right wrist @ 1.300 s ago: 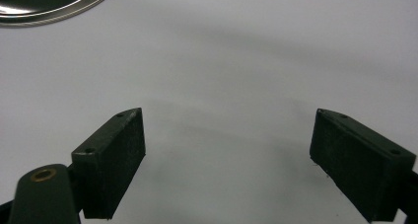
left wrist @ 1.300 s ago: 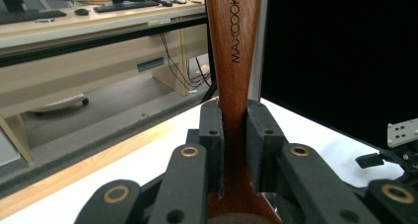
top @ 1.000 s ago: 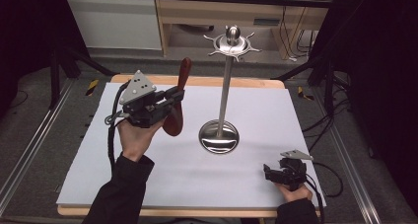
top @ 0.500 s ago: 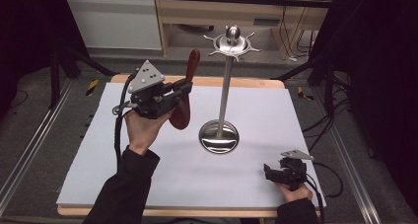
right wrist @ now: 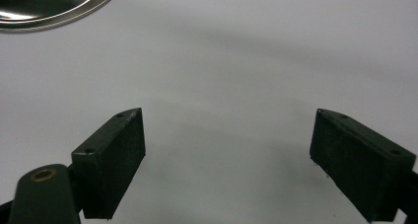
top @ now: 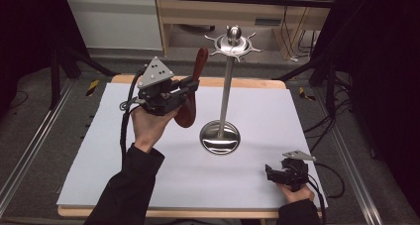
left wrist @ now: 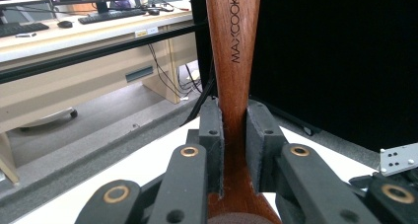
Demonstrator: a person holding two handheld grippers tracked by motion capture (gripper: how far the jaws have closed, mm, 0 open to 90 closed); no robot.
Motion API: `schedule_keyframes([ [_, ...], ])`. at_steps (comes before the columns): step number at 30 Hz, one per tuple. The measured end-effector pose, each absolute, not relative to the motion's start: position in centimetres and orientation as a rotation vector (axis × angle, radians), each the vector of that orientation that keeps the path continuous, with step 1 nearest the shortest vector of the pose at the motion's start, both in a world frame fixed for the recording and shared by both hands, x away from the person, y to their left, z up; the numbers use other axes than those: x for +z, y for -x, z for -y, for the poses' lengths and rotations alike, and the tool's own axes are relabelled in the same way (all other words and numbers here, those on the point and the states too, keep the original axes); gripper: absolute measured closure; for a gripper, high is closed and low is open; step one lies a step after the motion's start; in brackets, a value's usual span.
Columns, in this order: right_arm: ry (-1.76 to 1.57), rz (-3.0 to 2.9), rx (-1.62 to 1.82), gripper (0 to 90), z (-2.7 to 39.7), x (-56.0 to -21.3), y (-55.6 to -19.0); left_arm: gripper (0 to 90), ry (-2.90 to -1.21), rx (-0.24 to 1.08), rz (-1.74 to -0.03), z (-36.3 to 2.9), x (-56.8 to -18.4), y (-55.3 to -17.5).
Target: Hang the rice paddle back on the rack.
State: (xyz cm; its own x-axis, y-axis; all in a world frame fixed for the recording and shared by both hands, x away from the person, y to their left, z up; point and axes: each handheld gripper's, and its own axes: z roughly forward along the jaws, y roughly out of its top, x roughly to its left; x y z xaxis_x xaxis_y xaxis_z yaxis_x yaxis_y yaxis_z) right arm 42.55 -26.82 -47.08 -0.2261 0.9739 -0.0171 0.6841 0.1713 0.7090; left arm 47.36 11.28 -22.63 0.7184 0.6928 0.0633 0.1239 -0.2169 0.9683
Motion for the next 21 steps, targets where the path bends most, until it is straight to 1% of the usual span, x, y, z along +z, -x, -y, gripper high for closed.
schedule_keyframes([
  [21,-1.565,-1.977,0.813,13.9,26.83,-47.03,-42.49,78.3,-1.749,0.571,-0.653,-10.25,-22.73,-48.31],
])
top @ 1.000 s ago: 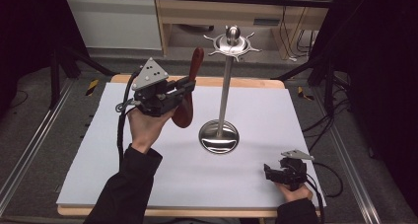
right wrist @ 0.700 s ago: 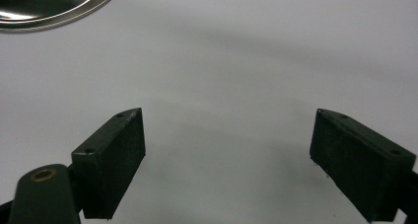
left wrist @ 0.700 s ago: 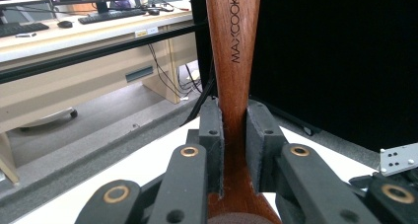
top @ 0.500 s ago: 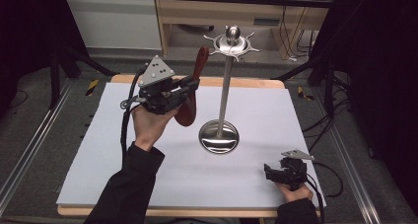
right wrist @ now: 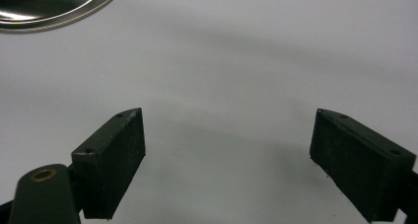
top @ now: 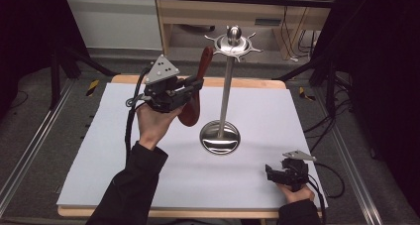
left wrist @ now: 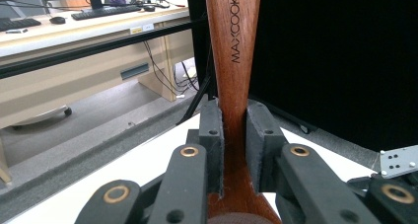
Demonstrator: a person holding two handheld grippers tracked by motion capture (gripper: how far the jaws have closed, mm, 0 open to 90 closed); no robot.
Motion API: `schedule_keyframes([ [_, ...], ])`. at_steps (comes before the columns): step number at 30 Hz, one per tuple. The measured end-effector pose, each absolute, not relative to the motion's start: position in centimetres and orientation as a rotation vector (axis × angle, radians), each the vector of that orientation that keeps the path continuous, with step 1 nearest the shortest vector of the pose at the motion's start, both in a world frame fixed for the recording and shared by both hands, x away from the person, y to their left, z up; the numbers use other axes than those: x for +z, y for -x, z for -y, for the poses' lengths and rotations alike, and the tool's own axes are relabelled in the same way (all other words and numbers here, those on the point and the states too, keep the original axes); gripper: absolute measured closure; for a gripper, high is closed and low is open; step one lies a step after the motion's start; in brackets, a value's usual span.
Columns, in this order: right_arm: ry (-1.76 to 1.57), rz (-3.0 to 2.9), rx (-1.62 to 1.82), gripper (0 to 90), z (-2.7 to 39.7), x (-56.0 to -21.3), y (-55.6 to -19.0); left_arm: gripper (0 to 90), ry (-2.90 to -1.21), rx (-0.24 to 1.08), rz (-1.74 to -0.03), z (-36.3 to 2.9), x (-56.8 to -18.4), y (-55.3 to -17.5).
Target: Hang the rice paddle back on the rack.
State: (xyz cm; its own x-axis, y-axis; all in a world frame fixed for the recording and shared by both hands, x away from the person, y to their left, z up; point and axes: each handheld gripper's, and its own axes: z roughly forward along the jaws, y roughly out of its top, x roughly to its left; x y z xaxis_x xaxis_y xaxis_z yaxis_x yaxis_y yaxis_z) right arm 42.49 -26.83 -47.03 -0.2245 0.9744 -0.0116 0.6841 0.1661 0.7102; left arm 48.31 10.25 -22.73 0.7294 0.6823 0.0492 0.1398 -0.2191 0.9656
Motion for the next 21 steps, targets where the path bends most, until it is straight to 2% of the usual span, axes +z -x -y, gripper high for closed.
schedule_keyframes([
  [21,-1.580,-1.973,0.823,14.0,26.8,-47.1,-42.5,78.1,-1.739,0.567,-0.656,-8.9,-23.3,-49.4],
])
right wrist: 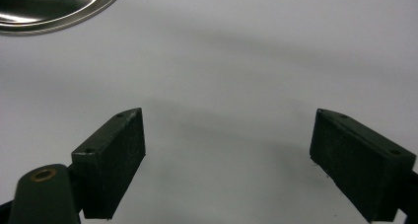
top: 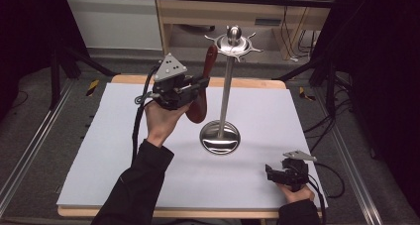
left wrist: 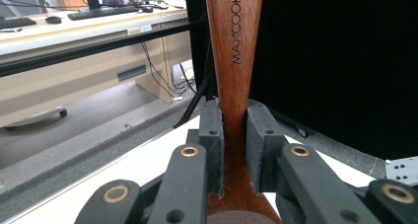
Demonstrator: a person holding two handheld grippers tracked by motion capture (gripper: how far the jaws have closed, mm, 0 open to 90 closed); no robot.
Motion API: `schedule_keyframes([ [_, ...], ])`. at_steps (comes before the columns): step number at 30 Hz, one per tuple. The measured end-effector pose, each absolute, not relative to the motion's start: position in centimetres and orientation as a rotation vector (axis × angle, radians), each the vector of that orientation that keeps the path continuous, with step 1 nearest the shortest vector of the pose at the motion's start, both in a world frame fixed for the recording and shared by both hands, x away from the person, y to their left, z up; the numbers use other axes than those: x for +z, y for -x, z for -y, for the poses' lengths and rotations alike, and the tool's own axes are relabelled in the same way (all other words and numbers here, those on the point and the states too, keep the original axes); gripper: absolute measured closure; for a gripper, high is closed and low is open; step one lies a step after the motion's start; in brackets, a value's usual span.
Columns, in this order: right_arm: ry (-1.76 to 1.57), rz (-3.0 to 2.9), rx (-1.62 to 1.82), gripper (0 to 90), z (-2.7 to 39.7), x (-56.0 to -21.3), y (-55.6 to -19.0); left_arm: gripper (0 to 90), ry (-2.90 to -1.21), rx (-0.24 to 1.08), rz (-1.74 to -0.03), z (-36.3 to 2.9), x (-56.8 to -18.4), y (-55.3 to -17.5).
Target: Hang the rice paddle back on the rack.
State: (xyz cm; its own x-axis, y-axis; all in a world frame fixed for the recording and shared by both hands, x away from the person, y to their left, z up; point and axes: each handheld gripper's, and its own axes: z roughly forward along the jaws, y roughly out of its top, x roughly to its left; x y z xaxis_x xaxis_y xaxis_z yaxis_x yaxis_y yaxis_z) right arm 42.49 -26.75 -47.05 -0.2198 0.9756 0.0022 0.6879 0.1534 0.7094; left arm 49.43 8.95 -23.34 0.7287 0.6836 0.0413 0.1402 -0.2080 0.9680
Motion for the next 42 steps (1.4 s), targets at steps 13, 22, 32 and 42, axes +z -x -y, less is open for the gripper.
schedule_keyframes([
  [13,-1.573,-1.976,0.817,13.9,26.7,-47.1,-42.5,77.6,-1.697,0.576,-0.660,-8.5,-24.1,-49.6],
  [22,-1.574,-1.976,0.820,13.9,26.6,-47.1,-42.5,76.5,-1.696,0.580,-0.680,-8.0,-24.3,-50.0],
  [32,-1.574,-1.977,0.823,13.9,26.6,-47.1,-42.5,70.2,-1.691,0.578,-0.670,-8.3,-24.5,-50.1],
  [42,-1.559,-1.985,0.805,13.9,26.8,-47.2,-42.5,57.8,-1.714,0.564,-0.651,-10.3,-25.9,-49.0],
])
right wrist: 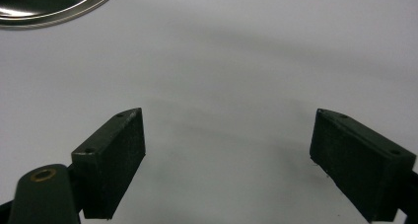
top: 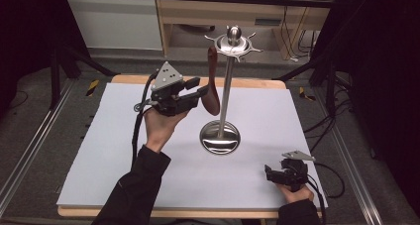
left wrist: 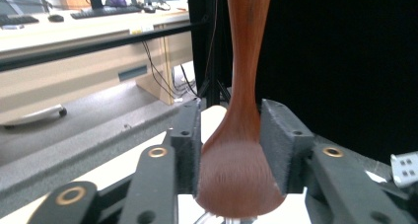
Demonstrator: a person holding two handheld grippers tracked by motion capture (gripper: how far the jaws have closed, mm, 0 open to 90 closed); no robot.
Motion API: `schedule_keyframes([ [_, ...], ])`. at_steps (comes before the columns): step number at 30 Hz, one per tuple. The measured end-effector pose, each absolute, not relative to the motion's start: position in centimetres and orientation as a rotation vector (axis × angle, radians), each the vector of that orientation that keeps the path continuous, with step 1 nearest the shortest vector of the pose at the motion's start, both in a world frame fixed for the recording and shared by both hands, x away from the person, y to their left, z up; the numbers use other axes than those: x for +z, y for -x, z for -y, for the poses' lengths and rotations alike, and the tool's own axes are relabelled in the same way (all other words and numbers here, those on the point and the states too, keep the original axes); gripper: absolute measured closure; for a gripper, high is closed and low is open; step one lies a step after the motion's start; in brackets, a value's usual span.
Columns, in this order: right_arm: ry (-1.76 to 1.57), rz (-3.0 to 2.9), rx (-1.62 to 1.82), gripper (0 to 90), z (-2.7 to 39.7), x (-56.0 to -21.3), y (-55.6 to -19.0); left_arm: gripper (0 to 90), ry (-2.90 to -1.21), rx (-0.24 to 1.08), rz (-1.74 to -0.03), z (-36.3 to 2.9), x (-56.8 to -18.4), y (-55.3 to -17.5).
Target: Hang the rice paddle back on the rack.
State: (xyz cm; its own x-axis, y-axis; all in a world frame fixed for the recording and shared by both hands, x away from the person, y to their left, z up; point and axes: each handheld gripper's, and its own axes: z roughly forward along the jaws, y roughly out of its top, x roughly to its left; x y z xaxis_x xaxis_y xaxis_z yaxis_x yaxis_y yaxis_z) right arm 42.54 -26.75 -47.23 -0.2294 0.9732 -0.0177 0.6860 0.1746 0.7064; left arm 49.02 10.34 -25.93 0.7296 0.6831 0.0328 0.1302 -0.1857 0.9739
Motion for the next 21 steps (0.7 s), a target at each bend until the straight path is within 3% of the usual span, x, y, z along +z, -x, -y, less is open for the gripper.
schedule_keyframes([
  [21,-1.599,-1.970,0.816,13.7,26.9,-47.5,-42.5,45.6,-1.806,0.538,-0.812,-16.6,-34.2,-46.7],
])
